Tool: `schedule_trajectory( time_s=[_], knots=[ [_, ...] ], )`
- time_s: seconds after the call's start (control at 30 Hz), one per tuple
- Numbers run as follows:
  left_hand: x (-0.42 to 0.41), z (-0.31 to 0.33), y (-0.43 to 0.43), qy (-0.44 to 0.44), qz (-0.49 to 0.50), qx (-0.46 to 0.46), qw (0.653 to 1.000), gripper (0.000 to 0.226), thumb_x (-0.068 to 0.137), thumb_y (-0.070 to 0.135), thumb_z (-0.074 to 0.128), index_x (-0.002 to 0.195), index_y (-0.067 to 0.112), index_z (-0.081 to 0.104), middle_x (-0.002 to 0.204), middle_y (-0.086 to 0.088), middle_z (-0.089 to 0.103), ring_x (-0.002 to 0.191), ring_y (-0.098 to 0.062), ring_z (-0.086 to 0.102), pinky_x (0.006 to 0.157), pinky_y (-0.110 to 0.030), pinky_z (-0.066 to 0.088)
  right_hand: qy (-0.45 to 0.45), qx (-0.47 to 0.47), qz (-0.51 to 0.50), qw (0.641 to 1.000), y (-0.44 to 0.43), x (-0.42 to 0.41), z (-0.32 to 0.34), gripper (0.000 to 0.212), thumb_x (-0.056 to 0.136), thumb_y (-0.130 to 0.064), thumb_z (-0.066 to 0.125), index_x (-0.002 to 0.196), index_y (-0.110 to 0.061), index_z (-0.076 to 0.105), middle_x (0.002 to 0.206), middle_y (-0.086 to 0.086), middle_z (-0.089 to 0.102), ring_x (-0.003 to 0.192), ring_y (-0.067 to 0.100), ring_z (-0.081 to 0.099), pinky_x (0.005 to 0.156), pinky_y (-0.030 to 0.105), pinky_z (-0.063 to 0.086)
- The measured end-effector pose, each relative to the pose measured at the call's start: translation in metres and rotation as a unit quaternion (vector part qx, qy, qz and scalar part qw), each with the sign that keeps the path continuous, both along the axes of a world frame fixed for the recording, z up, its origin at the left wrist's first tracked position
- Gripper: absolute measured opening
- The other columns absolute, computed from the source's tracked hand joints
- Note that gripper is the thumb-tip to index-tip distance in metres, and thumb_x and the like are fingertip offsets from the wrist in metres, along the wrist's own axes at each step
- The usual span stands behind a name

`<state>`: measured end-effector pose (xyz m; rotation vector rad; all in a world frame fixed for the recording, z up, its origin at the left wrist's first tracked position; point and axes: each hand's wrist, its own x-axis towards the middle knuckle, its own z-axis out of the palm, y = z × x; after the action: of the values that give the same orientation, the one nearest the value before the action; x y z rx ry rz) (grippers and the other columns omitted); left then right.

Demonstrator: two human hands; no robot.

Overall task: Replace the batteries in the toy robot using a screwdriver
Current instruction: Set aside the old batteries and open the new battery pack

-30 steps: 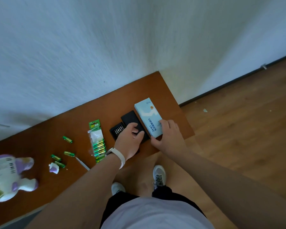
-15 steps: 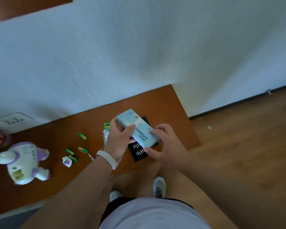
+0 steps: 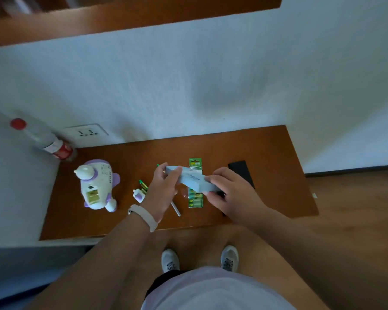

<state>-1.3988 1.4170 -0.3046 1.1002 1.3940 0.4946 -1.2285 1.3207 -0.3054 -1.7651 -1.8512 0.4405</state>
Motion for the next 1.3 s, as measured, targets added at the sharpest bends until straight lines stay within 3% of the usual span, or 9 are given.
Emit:
schedule_trajectory(
  time_s=[0.1, 0.2, 0.3, 0.4, 0.57, 0.87, 1.0, 1.17, 1.3],
  knots=[
    [-0.026, -0.003, 0.001, 0.136, -0.089, 0.135, 0.977, 0.049, 0.102, 0.041, 0.049, 0.147, 0.024, 0.041, 0.145, -0.002, 0.046, 0.132, -0.019, 0.046, 0.099, -0.027, 0.044, 0.013, -0.017, -0.013, 1.000, 0.010, -0.018, 0.004, 0.030, 0.092, -0.036, 0.059, 0.106, -0.012, 0.069, 0.096, -0.003, 0.061, 0.077, 0.002, 0.046, 0.057, 0.006, 0.032],
    [-0.051, -0.004, -0.006, 0.186, -0.202, 0.328, 0.904, 0.050, 0.097, 0.036, 0.057, 0.145, 0.026, 0.046, 0.150, 0.001, 0.046, 0.141, -0.014, 0.036, 0.113, -0.036, 0.036, 0.056, -0.042, -0.060, 0.996, 0.019, -0.031, 0.008, 0.024, 0.092, -0.036, 0.062, 0.091, -0.014, 0.067, 0.082, -0.009, 0.053, 0.069, 0.005, 0.047, 0.055, 0.012, 0.032],
    [-0.063, -0.013, -0.010, 0.193, -0.275, 0.441, 0.832, 0.073, 0.083, 0.051, 0.059, 0.146, 0.020, 0.043, 0.144, -0.001, 0.053, 0.134, -0.013, 0.044, 0.111, -0.045, 0.041, 0.077, -0.051, -0.078, 0.993, 0.027, -0.044, 0.013, 0.030, 0.091, -0.038, 0.062, 0.077, -0.011, 0.062, 0.075, -0.010, 0.050, 0.068, 0.007, 0.049, 0.051, 0.020, 0.036],
    [-0.063, -0.020, -0.010, 0.208, -0.251, 0.496, 0.805, 0.087, 0.074, 0.055, 0.072, 0.144, 0.015, 0.040, 0.138, -0.007, 0.057, 0.125, -0.020, 0.052, 0.103, -0.044, 0.048, 0.104, -0.064, -0.087, 0.989, 0.032, -0.058, 0.019, 0.034, 0.092, -0.039, 0.060, 0.070, -0.012, 0.060, 0.070, -0.005, 0.052, 0.065, 0.011, 0.050, 0.051, 0.026, 0.039],
    [-0.066, -0.023, -0.002, 0.203, -0.198, 0.518, 0.807, 0.084, 0.070, 0.058, 0.074, 0.136, 0.012, 0.047, 0.127, -0.010, 0.064, 0.112, -0.025, 0.064, 0.090, -0.037, 0.055, 0.125, -0.077, -0.090, 0.985, 0.039, -0.078, 0.030, 0.035, 0.092, -0.038, 0.060, 0.063, -0.021, 0.050, 0.064, -0.007, 0.046, 0.060, 0.010, 0.045, 0.050, 0.017, 0.030],
    [-0.091, -0.020, 0.015, 0.167, -0.222, 0.546, 0.790, 0.077, 0.076, 0.064, 0.066, 0.130, 0.008, 0.060, 0.122, -0.008, 0.068, 0.106, -0.024, 0.067, 0.085, -0.035, 0.059, 0.210, -0.134, -0.077, 0.965, 0.044, -0.085, 0.044, 0.013, 0.093, -0.028, 0.058, 0.085, -0.027, 0.068, 0.067, -0.012, 0.060, 0.060, 0.008, 0.054, 0.052, 0.024, 0.043],
    [-0.098, -0.021, 0.018, 0.168, -0.225, 0.563, 0.777, 0.074, 0.077, 0.064, 0.066, 0.129, 0.011, 0.060, 0.119, -0.007, 0.070, 0.102, -0.021, 0.068, 0.082, -0.033, 0.060, 0.169, -0.168, -0.056, 0.970, 0.049, -0.085, 0.048, 0.004, 0.091, -0.033, 0.061, 0.093, -0.034, 0.064, 0.071, -0.011, 0.060, 0.060, 0.003, 0.054, 0.052, 0.018, 0.045],
    [-0.106, -0.026, 0.021, 0.167, -0.229, 0.591, 0.755, 0.073, 0.076, 0.062, 0.069, 0.129, 0.014, 0.054, 0.115, -0.009, 0.071, 0.099, -0.022, 0.069, 0.082, -0.030, 0.056, 0.102, -0.199, -0.044, 0.974, 0.057, -0.084, 0.050, 0.013, 0.087, -0.037, 0.065, 0.078, -0.028, 0.062, 0.070, -0.009, 0.059, 0.061, 0.005, 0.052, 0.053, 0.020, 0.042],
    [-0.110, -0.034, 0.021, 0.147, -0.242, 0.589, 0.757, 0.075, 0.073, 0.056, 0.076, 0.132, 0.016, 0.051, 0.118, -0.008, 0.070, 0.101, -0.023, 0.068, 0.079, -0.038, 0.061, 0.065, -0.226, -0.031, 0.971, 0.061, -0.089, 0.052, 0.013, 0.084, -0.034, 0.064, 0.079, -0.022, 0.063, 0.072, -0.005, 0.063, 0.066, 0.015, 0.061, 0.056, 0.031, 0.053]
  ],
)
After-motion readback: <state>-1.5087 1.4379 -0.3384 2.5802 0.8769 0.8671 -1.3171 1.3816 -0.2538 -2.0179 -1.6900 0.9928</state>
